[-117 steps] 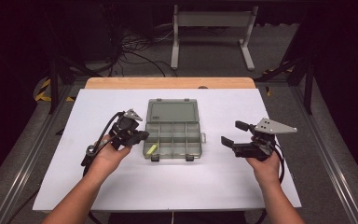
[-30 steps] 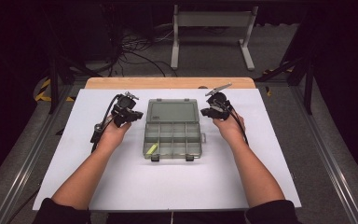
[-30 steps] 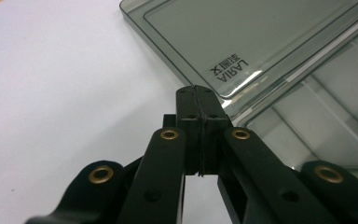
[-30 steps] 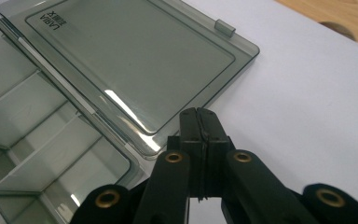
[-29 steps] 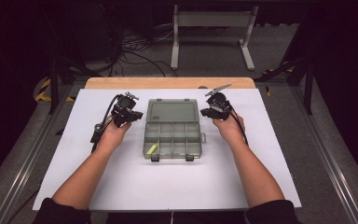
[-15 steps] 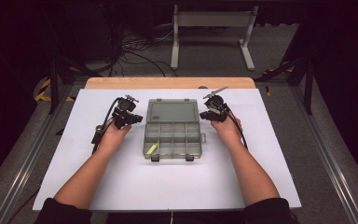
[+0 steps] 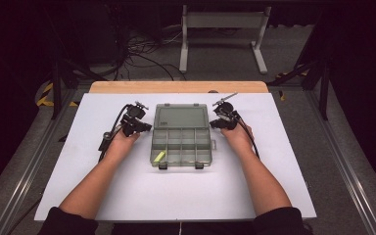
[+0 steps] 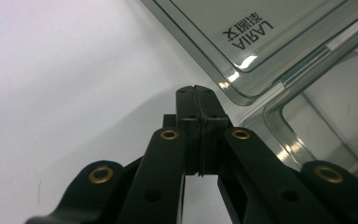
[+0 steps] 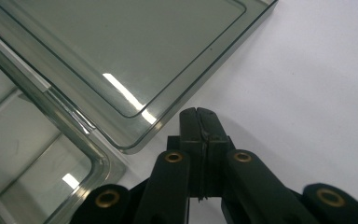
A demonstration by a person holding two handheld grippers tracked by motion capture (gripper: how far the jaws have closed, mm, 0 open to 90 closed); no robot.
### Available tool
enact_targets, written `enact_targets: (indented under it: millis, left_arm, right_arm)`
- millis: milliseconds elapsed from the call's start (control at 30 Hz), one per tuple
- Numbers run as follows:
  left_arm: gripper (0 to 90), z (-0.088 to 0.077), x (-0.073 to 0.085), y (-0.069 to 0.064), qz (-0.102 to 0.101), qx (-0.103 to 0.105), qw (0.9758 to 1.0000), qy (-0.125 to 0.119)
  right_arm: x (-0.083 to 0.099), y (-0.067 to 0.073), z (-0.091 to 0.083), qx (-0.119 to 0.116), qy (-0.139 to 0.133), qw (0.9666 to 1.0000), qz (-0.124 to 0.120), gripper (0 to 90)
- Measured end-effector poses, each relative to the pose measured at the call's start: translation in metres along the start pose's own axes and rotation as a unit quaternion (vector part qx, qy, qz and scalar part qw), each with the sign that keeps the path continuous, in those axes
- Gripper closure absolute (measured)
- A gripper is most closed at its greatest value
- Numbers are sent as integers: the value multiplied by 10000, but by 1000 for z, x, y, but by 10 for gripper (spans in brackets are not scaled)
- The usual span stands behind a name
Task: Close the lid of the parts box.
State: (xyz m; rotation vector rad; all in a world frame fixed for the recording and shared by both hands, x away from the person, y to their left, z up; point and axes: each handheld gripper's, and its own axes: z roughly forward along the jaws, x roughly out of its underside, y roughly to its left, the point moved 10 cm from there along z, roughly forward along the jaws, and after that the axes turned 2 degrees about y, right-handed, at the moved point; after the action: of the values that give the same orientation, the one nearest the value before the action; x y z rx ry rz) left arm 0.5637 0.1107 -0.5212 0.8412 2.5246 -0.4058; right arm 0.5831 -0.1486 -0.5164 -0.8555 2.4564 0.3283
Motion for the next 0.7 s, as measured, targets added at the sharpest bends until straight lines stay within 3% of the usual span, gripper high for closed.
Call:
enact_targets:
  millis: [700]
  left_arm:
    - [896,5,1,-4,66,115,9999,51]
  right_arm:
    - [0,1,3,-73,9,10000,-1,900]
